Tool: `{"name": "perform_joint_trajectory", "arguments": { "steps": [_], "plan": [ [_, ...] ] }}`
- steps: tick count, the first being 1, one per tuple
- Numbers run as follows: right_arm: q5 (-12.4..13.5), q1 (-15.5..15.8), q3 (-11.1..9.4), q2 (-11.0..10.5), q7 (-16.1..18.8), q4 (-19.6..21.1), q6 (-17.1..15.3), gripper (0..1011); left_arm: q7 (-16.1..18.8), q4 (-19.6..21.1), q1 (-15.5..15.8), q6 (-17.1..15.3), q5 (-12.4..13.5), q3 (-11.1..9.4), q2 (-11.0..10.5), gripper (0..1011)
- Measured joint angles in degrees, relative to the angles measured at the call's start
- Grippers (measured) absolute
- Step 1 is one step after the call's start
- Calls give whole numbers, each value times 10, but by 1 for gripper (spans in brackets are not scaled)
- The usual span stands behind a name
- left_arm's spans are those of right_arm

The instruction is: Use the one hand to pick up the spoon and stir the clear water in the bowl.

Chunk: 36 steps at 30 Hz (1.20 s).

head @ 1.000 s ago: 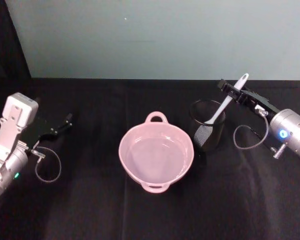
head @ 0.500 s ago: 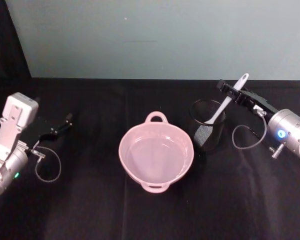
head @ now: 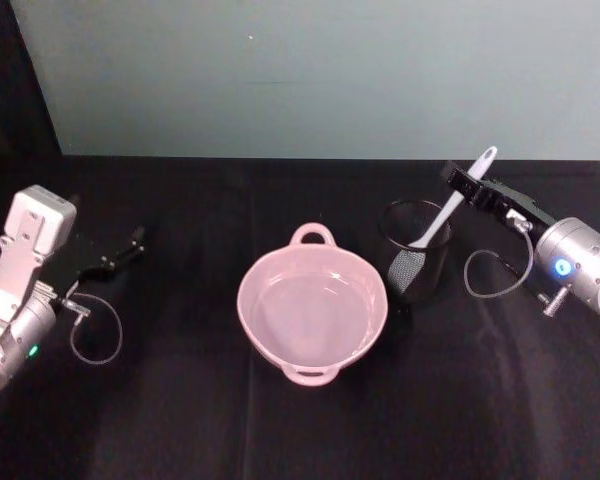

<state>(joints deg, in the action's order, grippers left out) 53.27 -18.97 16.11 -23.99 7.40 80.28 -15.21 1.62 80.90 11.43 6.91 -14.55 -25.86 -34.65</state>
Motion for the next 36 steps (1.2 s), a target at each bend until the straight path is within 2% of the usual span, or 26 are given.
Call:
{"name": "perform_joint_trajectory", "arguments": {
  "steps": [5, 6, 8, 15, 27, 36],
  "plan": [
    [0, 0, 0, 0, 0, 0, 0, 418, 0, 0, 0, 0, 0, 0, 0, 1011],
    [0, 0, 0, 0, 0, 0, 0, 418, 0, 0, 0, 0, 0, 0, 0, 1011],
    [0, 0, 0, 0, 0, 0, 0, 308, 0, 0, 0, 0, 0, 0, 0, 1011],
    [0, 0, 0, 0, 0, 0, -1, 119, 0, 0, 0, 0, 0, 0, 0, 1011],
    [-2, 1, 1, -1, 0, 3, 2, 114, 0, 0, 0, 0, 0, 0, 0, 1011],
    [-50, 21, 11, -38, 17, 84, 29, 114, 0, 0, 0, 0, 0, 0, 0, 1011]
  ]
}}
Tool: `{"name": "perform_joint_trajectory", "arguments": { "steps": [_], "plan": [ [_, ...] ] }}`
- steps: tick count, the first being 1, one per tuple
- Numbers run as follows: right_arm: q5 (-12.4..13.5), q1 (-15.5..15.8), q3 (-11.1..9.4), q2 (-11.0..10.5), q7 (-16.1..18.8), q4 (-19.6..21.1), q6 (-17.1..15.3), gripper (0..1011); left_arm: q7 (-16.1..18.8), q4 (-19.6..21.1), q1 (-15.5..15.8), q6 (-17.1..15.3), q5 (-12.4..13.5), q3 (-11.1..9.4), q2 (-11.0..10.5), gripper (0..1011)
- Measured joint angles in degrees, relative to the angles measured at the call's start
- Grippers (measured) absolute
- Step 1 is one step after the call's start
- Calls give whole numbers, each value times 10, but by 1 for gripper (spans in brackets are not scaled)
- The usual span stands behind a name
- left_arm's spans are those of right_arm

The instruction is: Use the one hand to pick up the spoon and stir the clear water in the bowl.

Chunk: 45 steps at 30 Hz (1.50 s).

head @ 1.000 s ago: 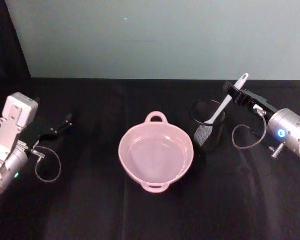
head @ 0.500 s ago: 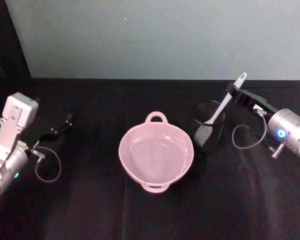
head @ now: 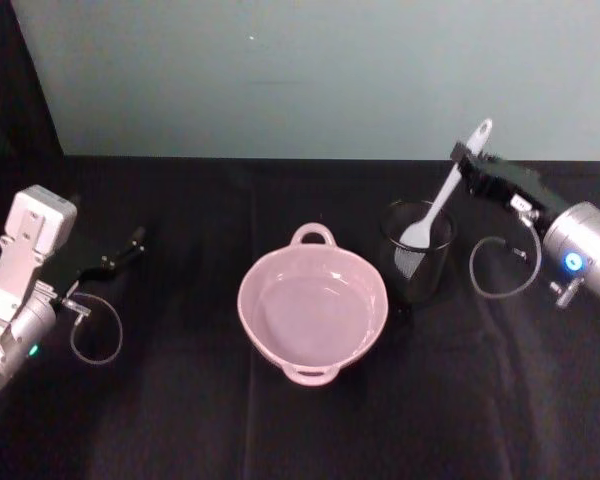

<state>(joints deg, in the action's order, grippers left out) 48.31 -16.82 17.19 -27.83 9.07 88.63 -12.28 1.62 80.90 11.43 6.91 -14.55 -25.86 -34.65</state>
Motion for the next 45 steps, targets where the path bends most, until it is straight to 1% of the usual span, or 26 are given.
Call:
{"name": "perform_joint_trajectory", "arguments": {
  "steps": [1, 5, 6, 8, 11, 18, 22, 26, 27, 28, 30, 33, 34, 35, 36, 39, 40, 43, 44, 45],
  "plan": [
    [-11, 1, 1, -8, 2, 16, 3, 114, 0, 0, 0, 0, 0, 0, 0, 1011],
    [-35, 0, 3, -21, 5, 44, 8, 114, 0, 0, 0, 0, 0, 0, 0, 1011],
    [-48, -2, 3, -27, 8, 56, 10, 114, 0, 0, 0, 0, 0, 0, 0, 1011],
    [-64, -6, 3, -34, 11, 71, 13, 113, 0, 0, 0, 0, 0, 0, 0, 1011],
    [-76, -12, -1, -41, 17, 88, 13, 114, 0, 0, 0, 0, 0, 0, 0, 1011],
    [-85, -25, -11, -45, 40, 117, 11, 114, 0, 0, 0, 0, 0, 0, 0, 1011],
    [-91, -32, -5, -43, 52, 132, 4, 114, 0, 0, 0, 0, 0, 0, 0, 1011],
    [-99, -40, 13, -42, 71, 140, -6, 114, 0, 0, 0, 0, 0, 0, 0, 1011],
    [-103, -42, 23, -42, 81, 142, -9, 114, 0, 0, 0, 0, 0, 0, 0, 1011],
    [-103, -42, 23, -42, 81, 142, -9, 114, 0, 0, 0, 0, 0, 0, 0, 1011],
    [-110, -45, 43, -42, 97, 142, -13, 114, 0, 0, 0, 0, 0, 0, 0, 1011],
    [-116, -44, 59, -42, 111, 139, -13, 114, 0, 0, 0, 0, 0, 0, 0, 1011],
    [-119, -40, 69, -41, 120, 136, -10, 114, 0, 0, 0, 0, 0, 0, 0, 1011],
    [-121, -39, 74, -40, 125, 133, -8, 114, 0, 0, 0, 0, 0, 0, 0, 1011],
    [-125, -35, 84, -39, 133, 125, -2, 114, 0, 0, 0, 0, 0, 0, 0, 1011],
    [-136, -30, 98, -33, 143, 110, 14, 114, 0, 0, 0, 0, 0, 0, 0, 1011],
    [-142, -26, 103, -28, 148, 98, 28, 114, 0, 0, 0, 0, 0, 0, 0, 1011],
    [-151, -24, 111, -18, 156, 74, 49, 114, 0, 0, 0, 0, 0, 0, 0, 1011],
    [-157, -24, 115, -11, 161, 56, 60, 114, 0, 0, 0, 0, 0, 0, 0, 1011],
    [-160, -25, 117, -8, 164, 48, 64, 114, 0, 0, 0, 0, 0, 0, 0, 1011]
  ]
}}
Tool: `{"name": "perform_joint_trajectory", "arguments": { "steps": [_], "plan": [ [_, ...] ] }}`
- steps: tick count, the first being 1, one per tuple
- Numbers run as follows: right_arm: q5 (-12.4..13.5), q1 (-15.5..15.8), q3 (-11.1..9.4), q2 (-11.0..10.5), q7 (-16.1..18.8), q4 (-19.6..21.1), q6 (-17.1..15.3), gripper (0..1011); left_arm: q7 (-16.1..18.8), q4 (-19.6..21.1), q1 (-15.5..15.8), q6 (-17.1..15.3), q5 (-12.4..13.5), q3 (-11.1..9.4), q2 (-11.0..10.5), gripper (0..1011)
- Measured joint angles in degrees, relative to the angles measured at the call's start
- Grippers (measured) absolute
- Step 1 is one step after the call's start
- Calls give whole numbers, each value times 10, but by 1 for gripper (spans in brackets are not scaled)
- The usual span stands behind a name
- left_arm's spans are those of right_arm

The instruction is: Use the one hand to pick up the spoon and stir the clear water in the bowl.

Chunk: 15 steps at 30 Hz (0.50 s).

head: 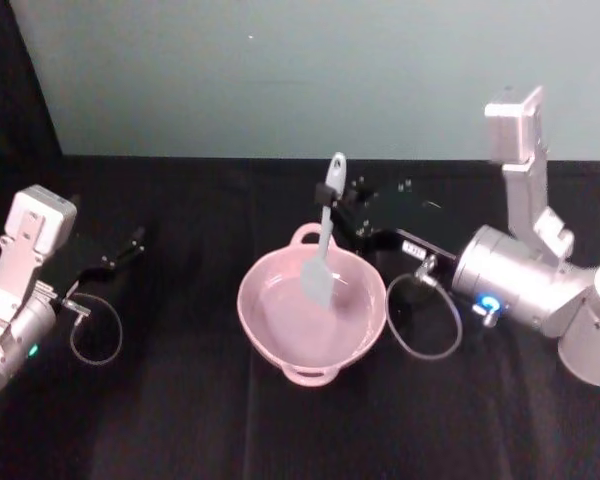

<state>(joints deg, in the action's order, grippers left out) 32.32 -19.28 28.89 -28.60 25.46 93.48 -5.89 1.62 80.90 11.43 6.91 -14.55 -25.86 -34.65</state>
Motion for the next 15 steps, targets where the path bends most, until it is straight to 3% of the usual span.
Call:
{"name": "perform_joint_trajectory", "arguments": {
  "steps": [6, 15],
  "plan": [
    [-25, -3, 8, 13, 16, -35, 26, 114, 0, 0, 0, 0, 0, 0, 0, 1011],
    [-42, 13, 5, 3, 34, -28, 32, 114, 0, 0, 0, 0, 0, 0, 0, 1011]
  ]
}}
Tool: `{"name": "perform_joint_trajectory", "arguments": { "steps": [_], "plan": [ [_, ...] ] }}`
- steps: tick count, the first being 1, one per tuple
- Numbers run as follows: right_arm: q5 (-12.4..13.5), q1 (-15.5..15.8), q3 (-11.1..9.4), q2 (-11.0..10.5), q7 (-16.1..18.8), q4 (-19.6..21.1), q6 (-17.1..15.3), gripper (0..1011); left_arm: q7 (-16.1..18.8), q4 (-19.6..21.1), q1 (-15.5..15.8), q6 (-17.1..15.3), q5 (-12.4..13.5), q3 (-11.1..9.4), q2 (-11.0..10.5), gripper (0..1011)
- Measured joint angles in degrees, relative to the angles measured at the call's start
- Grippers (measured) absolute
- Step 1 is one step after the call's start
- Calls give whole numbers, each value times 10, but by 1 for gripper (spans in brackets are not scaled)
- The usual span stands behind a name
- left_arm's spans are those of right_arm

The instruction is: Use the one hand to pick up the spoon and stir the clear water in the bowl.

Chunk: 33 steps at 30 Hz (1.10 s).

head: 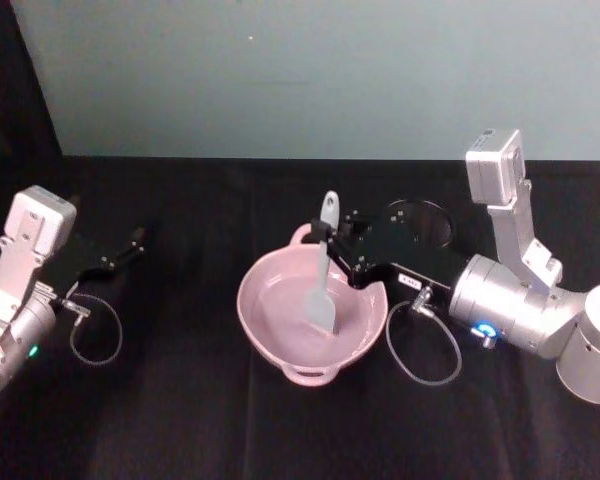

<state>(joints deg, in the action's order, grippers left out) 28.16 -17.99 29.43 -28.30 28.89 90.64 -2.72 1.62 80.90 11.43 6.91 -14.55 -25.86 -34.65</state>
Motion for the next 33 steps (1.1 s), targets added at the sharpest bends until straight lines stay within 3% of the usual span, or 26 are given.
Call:
{"name": "perform_joint_trajectory", "arguments": {
  "steps": [9, 15, 24, 33],
  "plan": [
    [18, 21, -1, -10, 26, 26, -13, 114, 0, 0, 0, 0, 0, 0, 0, 1011],
    [26, 15, 7, 2, 29, 14, -19, 114, 0, 0, 0, 0, 0, 0, 0, 1011],
    [28, -9, 20, 41, 22, -31, -9, 114, 0, 0, 0, 0, 0, 0, 0, 1011],
    [-7, -38, 18, 95, -20, -100, 32, 114, 0, 0, 0, 0, 0, 0, 0, 1011]
  ]
}}
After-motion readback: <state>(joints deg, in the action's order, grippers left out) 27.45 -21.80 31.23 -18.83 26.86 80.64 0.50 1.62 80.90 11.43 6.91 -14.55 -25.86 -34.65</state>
